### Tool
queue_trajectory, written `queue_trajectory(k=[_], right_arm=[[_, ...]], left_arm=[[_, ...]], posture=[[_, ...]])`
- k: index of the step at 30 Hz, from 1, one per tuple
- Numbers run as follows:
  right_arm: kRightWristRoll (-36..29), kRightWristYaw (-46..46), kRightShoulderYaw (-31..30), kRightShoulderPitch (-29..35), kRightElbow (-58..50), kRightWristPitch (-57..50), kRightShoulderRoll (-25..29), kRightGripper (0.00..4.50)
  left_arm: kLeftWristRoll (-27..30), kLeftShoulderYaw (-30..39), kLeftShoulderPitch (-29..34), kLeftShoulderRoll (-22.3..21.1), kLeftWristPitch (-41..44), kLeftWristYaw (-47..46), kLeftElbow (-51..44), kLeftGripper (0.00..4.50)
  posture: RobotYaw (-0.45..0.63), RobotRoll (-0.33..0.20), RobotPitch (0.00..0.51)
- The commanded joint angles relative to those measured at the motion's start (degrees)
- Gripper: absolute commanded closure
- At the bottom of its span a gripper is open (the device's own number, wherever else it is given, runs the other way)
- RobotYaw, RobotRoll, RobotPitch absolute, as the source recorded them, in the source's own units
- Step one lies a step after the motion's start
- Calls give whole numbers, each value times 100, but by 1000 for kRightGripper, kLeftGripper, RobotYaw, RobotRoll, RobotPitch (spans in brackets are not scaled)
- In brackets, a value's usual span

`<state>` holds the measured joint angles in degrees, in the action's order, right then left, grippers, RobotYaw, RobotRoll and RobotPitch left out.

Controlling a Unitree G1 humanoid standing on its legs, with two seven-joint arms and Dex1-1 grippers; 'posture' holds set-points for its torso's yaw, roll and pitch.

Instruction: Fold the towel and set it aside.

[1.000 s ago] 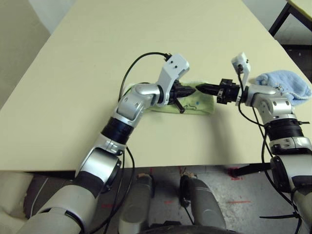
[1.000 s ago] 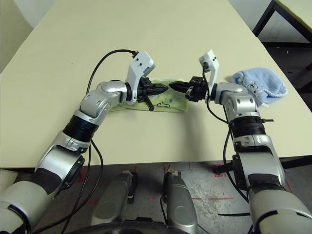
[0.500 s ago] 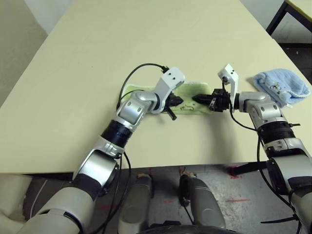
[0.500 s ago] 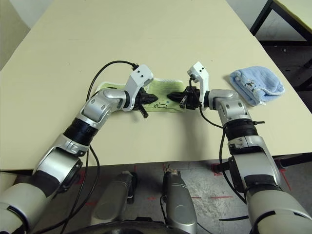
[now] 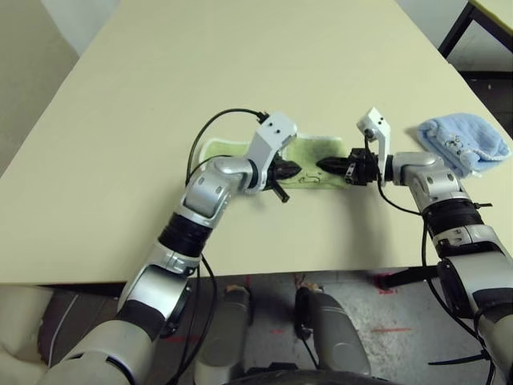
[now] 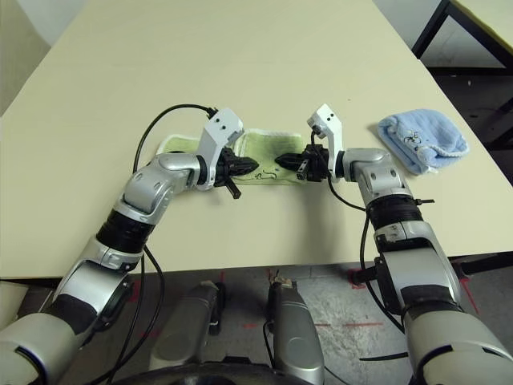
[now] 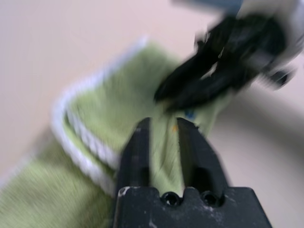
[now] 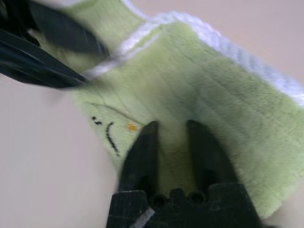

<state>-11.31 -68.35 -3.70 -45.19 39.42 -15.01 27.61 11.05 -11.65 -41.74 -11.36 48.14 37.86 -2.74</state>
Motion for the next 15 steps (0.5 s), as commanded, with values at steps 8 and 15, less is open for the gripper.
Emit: queue_trajectory(k=[8,15], right_arm=[[-515,-737,391,-207,-683,-93,608,9],[-407,-754,404,-348,-393,364,696,9]], left_arm=[[850,1817,574,-338,2596,-1091,-2343,37],[1170,2976,904,-74,4435,-1512,-3159,37]], posture=[[190,0,138],[220,0,149]])
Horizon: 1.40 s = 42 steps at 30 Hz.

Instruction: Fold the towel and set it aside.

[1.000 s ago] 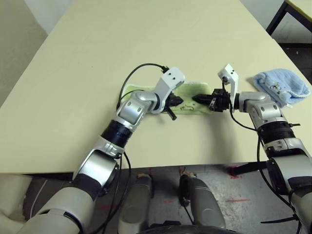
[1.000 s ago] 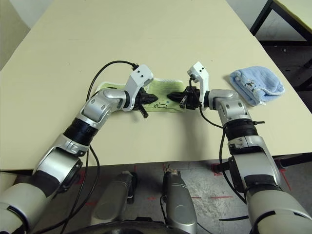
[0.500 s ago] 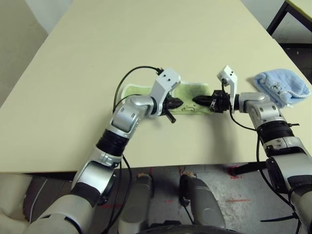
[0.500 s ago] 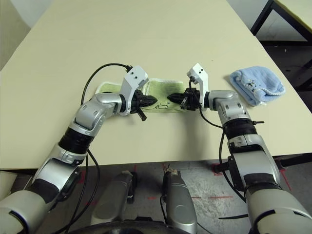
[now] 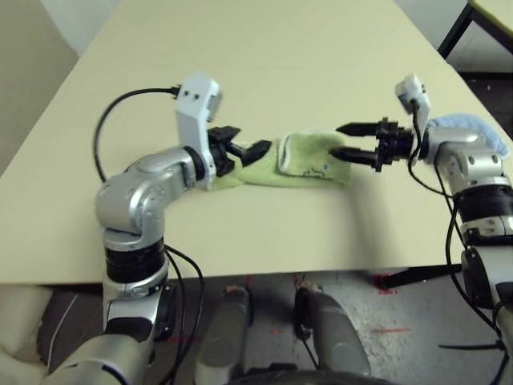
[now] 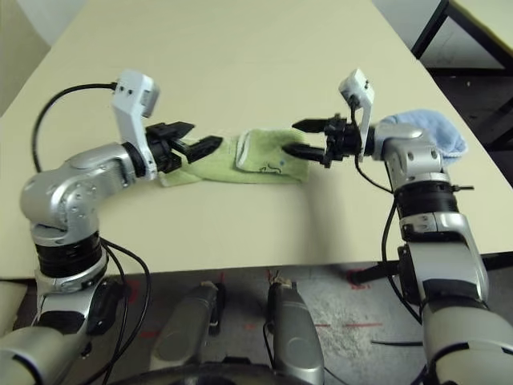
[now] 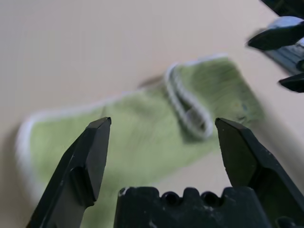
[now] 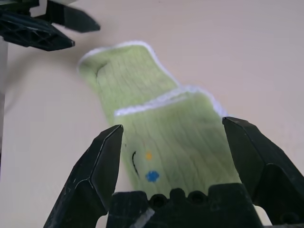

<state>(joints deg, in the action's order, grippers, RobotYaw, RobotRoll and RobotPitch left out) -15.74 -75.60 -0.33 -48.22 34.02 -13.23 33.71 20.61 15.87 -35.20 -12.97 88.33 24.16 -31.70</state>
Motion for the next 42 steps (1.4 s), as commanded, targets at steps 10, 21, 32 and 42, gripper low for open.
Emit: queue_trajectory(k=[10,21,32,42], right_arm=[[257,1,-48,-124,591,737,-29,9],[307,-49,-30,-165,707,920,-53,0],[88,-762,35,117,338,833,379,0],[34,-603,77,353,39,774,412,0]], left_arm=[[2144,560,1362,199,417,-1366,-618,37],[4329,1208,1253,807,417,-4352,424,876],[4697,1973,519,1314,417,-6027,1606,69],[4008,2588,-130,1706,402,-6172,2291,657]], posture=[[243,0,154],[232,0,154],[203,0,155],[169,0,156]])
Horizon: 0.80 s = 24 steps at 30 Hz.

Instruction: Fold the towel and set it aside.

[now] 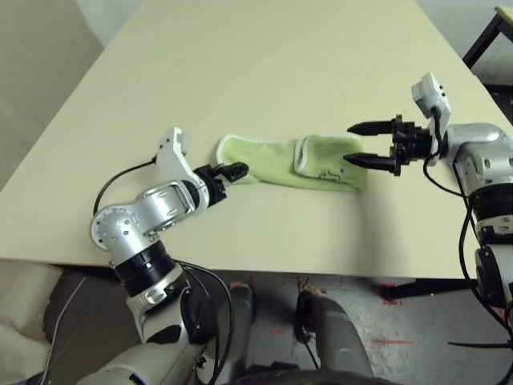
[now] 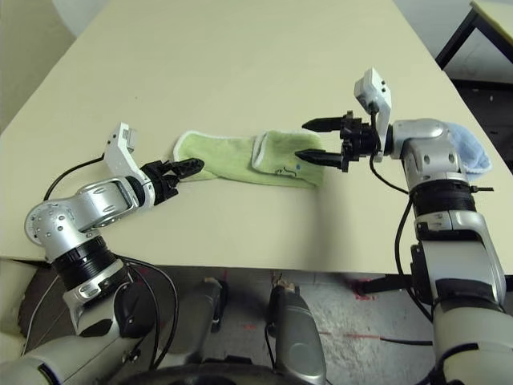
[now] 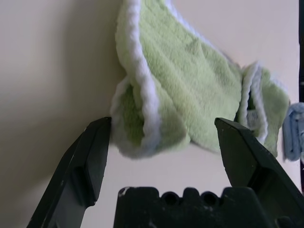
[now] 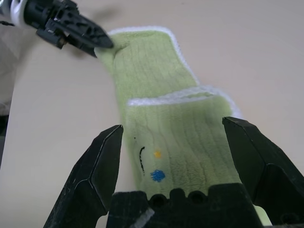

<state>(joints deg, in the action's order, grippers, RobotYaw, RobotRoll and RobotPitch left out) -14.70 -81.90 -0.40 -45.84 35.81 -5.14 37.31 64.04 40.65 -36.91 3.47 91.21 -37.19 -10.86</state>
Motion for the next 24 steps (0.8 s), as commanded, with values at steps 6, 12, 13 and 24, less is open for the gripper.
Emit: queue_trajectory(k=[6,12,13,24], right_arm=[[-76,15,130,170,-109,-43,221,0],[-43,-103,155,139,66,-50,382,0],[-40,-124,153,132,91,-56,405,0],[248,-838,-19,-105,799,188,886,0]], left_arm=[[-569,83,-32,57,129,183,280,2965],[-634,27,-39,-299,129,482,299,4463],[-645,21,-45,-361,129,527,308,4463],[-94,-900,-7,-2363,129,1696,390,4463]], posture=[[159,0,157],[163,0,155],[163,0,155],[185,0,150]])
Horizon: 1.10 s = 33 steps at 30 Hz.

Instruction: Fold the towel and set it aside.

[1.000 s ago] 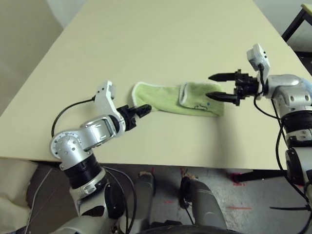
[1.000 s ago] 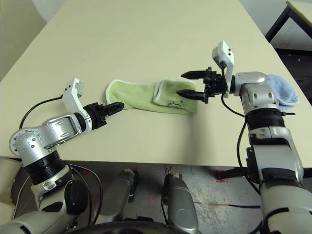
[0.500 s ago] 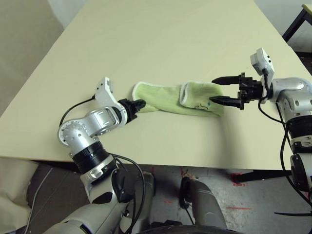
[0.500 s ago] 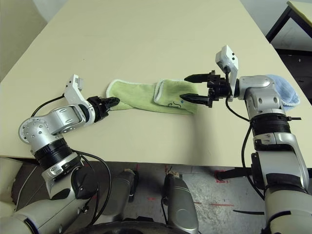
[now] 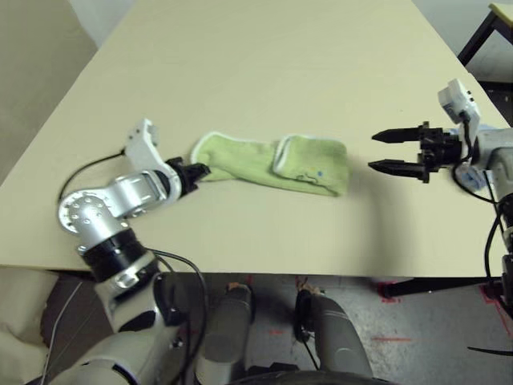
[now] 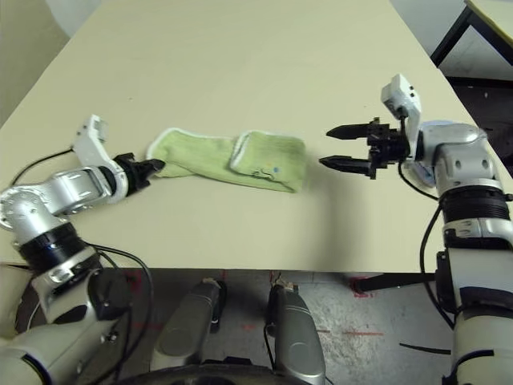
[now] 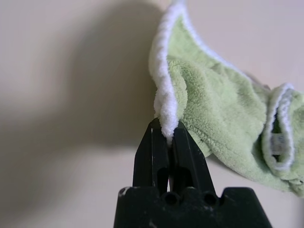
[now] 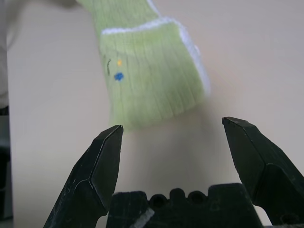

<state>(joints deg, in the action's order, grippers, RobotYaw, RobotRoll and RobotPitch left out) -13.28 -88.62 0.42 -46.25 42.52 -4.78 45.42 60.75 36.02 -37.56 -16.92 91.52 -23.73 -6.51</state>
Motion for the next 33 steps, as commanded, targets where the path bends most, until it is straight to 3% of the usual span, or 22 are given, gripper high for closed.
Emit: queue_trajectory(k=[1,7,12,20,26,33], right_arm=[[124,-199,-107,-73,145,171,60,0],[250,-217,-142,-58,230,337,-54,0],[325,-162,-176,-44,353,509,-101,0],[331,-93,-172,29,364,598,-194,0],[311,-61,-167,107,291,593,-247,0],[288,-27,-142,251,163,569,-259,0]], left_arm=[[279,-618,57,-480,98,494,-93,4463],[219,-1727,-254,-1250,98,1528,-529,4463],[27,-2289,-802,-1448,45,2196,-588,4463],[-1275,-4260,-1748,-2283,-1297,4029,-257,4463],[-2049,-5358,-2427,-2154,-2070,5387,165,4463],[-2592,-5818,-2852,-1549,-2382,6236,717,4463]], posture=[[188,0,149],[190,0,143],[184,0,135],[176,0,121],[167,0,116],[155,0,116]])
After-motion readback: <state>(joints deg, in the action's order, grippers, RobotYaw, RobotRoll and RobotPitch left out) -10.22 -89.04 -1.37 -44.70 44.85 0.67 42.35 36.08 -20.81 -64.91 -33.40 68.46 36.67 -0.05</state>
